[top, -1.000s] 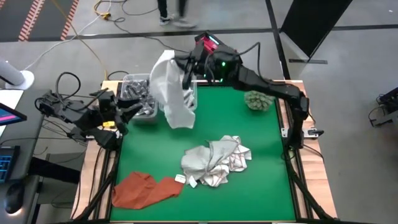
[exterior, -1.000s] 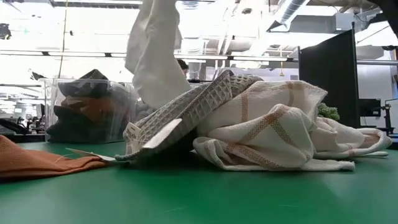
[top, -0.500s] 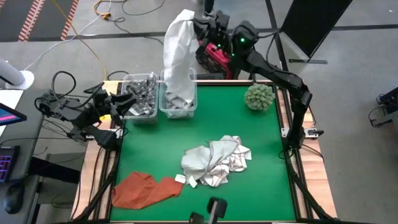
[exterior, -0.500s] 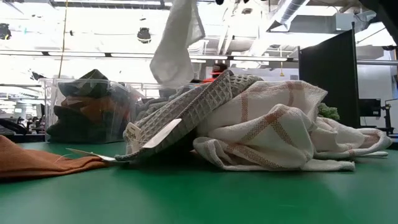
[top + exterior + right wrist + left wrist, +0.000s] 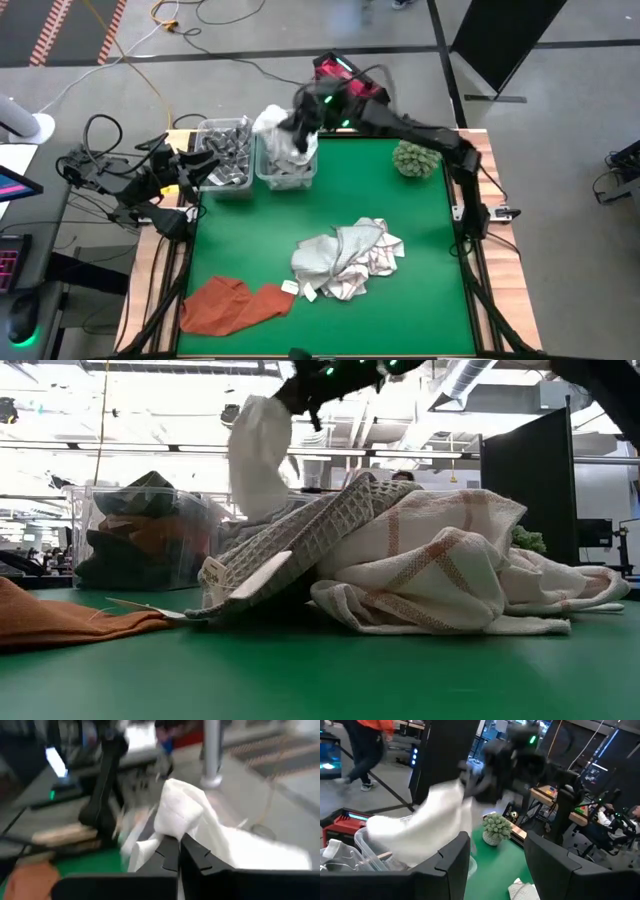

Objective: Sort towels by color in basket
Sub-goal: Put the white towel into the right transparent bin, then put the light gray towel into the right transparent bin

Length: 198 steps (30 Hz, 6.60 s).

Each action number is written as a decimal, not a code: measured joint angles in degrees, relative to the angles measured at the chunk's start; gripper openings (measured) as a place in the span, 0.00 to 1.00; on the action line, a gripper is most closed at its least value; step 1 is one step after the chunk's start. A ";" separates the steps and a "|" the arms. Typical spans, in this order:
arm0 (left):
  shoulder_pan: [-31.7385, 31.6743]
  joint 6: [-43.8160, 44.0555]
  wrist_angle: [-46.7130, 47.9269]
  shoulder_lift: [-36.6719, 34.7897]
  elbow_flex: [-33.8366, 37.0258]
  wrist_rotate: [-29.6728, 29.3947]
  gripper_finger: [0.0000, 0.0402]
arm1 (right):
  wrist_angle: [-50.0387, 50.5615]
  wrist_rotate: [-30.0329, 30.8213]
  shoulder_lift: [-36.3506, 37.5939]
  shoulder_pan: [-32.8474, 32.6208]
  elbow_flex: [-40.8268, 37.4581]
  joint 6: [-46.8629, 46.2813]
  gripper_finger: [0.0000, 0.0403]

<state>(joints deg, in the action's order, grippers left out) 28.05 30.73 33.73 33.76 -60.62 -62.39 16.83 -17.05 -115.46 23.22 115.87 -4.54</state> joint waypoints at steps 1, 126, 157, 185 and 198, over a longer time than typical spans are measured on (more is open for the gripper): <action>-0.01 -0.01 0.05 0.00 0.00 0.00 0.44 | 0.84 0.00 -1.13 -0.91 0.00 0.25 0.05; 0.00 4.03 3.23 1.81 0.00 10.36 0.44 | 34.91 25.30 -5.66 -5.55 19.07 14.46 0.36; 0.00 7.16 6.37 1.84 0.00 23.27 0.44 | 63.63 21.87 -1.33 -37.98 4.81 -33.00 0.55; 0.02 6.42 10.11 1.84 0.00 24.75 0.44 | 38.78 16.14 -1.00 -37.97 -20.98 -19.21 0.08; 0.02 2.25 3.78 -0.45 0.00 19.25 0.44 | 28.38 16.79 3.42 -31.23 -7.53 -7.89 0.05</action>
<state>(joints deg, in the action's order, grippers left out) 28.08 32.98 37.51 33.31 -60.62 -43.14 45.20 -0.26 -112.04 -8.01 108.34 -12.43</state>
